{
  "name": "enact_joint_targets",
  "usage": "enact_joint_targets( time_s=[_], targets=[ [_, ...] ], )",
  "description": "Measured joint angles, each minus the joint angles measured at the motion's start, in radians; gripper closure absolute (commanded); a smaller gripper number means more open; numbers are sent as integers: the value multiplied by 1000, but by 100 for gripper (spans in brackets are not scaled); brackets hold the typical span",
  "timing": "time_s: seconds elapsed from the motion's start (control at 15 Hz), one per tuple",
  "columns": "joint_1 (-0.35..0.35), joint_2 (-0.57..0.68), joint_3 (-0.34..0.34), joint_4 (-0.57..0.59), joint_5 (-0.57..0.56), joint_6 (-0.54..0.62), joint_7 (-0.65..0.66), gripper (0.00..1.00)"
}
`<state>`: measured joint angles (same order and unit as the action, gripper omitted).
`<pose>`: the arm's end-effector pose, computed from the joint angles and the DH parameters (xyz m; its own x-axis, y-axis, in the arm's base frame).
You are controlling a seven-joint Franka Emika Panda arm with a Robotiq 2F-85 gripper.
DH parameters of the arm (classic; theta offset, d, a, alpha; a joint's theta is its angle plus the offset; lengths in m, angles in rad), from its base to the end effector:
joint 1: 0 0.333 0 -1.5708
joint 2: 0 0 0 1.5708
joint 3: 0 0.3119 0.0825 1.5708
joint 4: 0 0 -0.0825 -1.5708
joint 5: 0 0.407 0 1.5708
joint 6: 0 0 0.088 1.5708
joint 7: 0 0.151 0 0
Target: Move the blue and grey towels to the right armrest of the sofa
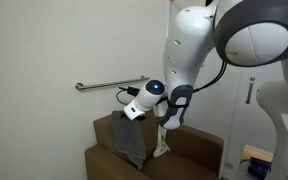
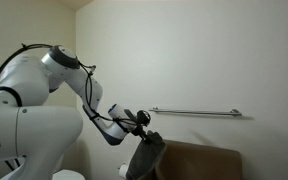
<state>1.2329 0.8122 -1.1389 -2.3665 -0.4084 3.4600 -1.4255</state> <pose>0.5743 0.0753 0.1737 -0.4296 0.6019 -0.6732 0.5824 0.7544 0.3028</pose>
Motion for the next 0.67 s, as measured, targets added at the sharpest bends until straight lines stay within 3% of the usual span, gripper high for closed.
enact_joint_targets(
  time_s=[0.67],
  targets=[
    [3,-92,-27,11,0,0,-18,97]
  ],
)
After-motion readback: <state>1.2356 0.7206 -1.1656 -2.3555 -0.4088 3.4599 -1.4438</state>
